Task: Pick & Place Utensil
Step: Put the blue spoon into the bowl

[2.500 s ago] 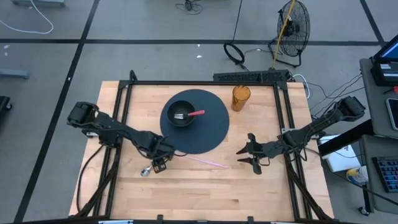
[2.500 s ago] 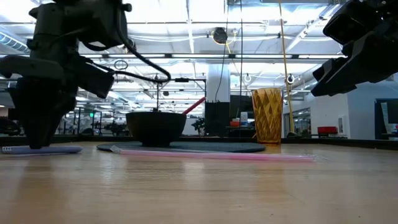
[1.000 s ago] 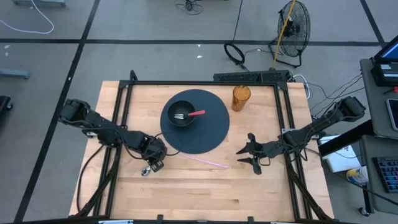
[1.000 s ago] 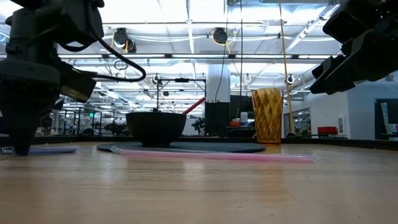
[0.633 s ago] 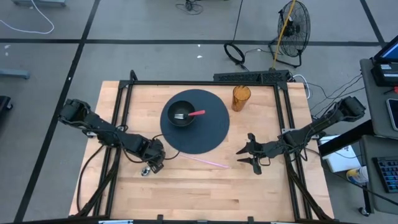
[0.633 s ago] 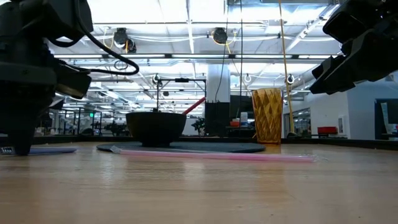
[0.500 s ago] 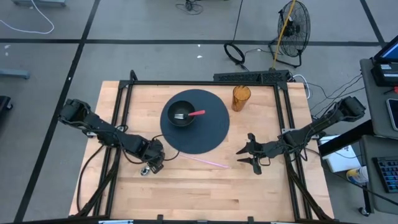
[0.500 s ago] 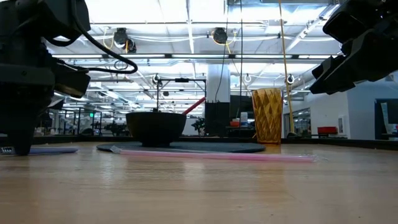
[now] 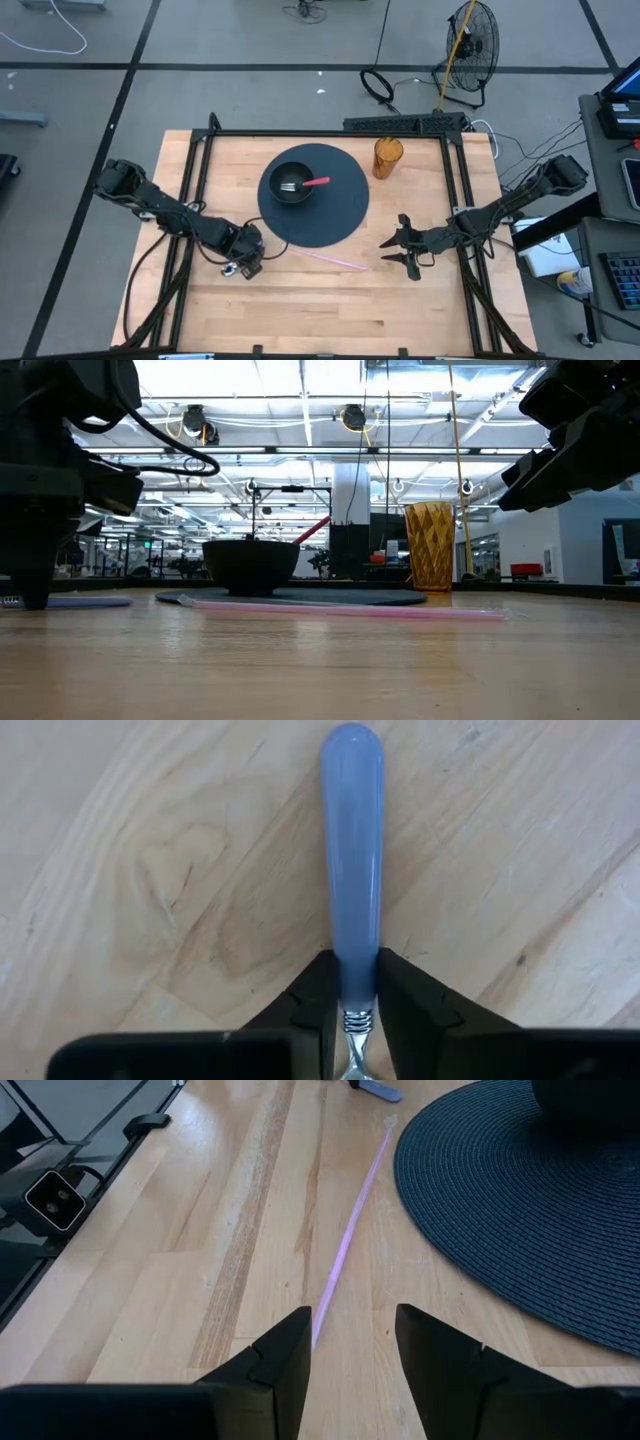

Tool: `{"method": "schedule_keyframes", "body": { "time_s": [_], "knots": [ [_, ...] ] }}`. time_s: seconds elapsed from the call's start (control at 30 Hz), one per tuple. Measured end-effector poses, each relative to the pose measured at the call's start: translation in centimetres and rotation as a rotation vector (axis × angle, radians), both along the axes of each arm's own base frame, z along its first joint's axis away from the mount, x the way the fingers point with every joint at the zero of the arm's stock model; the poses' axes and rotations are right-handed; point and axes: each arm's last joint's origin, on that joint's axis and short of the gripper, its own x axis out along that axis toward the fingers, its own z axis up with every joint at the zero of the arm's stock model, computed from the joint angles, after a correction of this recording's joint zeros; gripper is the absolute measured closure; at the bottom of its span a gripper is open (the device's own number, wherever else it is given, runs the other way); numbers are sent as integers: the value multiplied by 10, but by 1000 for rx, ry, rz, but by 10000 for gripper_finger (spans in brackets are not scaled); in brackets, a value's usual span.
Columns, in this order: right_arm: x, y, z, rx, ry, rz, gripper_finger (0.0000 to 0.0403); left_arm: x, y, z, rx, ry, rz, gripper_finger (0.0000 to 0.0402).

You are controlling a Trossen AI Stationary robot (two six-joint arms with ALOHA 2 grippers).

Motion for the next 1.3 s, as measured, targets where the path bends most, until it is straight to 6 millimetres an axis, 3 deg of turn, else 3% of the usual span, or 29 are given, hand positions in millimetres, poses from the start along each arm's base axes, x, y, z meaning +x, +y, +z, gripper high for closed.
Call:
{"method": "schedule_keyframes", "body": {
  "time_s": [0.3, 0.53, 0.73, 0.97, 1.3],
  "knots": [
    [0, 0, 0, 0, 0, 0, 261, 1, -4, 4, 34, -11, -38, 357],
    [0, 0, 0, 0, 0, 0, 261, 5, -5, 8, 48, -25, -65, 335],
    [0, 0, 0, 0, 0, 0, 261, 9, -6, 14, 62, -35, -97, 357],
    [0, 0, 0, 0, 0, 0, 261, 11, -6, 15, 94, -50, -106, 341],
    [0, 0, 0, 0, 0, 0, 261, 8, -10, 16, 145, -68, -112, 359]
  ]
}}
